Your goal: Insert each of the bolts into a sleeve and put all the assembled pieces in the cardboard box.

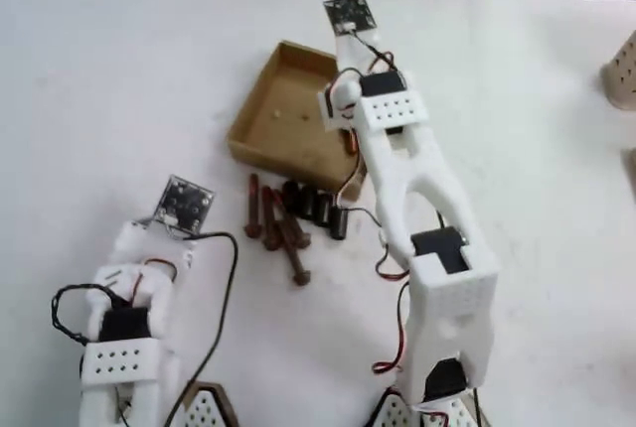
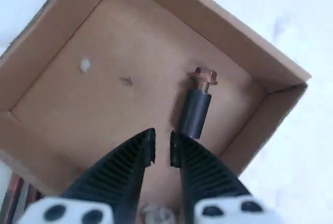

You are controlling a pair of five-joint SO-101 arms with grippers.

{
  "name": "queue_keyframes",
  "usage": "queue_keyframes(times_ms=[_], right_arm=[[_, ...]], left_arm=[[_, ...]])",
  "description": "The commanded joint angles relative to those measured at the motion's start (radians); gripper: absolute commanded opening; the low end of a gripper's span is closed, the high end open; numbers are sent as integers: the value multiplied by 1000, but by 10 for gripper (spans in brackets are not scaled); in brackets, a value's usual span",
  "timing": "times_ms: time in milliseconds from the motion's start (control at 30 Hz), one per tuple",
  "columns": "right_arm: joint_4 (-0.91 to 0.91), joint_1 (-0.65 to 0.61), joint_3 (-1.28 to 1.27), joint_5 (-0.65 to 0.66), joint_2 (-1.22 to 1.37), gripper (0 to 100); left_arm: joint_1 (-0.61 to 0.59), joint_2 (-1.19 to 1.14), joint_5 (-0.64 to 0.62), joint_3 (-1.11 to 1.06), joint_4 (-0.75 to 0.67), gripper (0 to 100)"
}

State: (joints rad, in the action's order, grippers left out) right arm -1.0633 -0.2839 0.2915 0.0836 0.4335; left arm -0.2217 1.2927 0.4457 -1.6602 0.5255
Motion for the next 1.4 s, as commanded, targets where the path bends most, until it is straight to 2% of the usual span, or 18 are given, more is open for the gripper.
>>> queue_keyframes(times_ms=[0, 133, 267, 400, 567, 700, 833, 1067, 1267, 1367], right_arm=[[-130, 10, 40, -8, -130, 16], [-275, 2, 14, -8, -170, 16], [-321, -4, -87, -5, -214, 16], [-266, -21, -258, -11, -305, 16], [-166, -101, -466, -170, -423, 16], [-71, -140, -566, -239, -441, 16], [-4, -143, -603, -120, -438, 18], [-31, -162, -606, 64, -458, 22], [-97, -180, -606, 117, -458, 17], [-102, -191, -611, 295, -449, 16]], left_arm=[[13, 13, 6, 28, -2, 57], [13, 13, 8, 28, -2, 57], [12, 15, 8, 26, 2, 57], [12, 18, 9, 21, 3, 54], [10, 18, 11, 21, 5, 54], [15, 18, 86, 25, 43, 54], [15, 59, 107, 28, 94, 54], [15, 236, 112, -32, 175, 57], [16, 366, 239, -38, 331, 58], [16, 371, 241, -38, 336, 58]])
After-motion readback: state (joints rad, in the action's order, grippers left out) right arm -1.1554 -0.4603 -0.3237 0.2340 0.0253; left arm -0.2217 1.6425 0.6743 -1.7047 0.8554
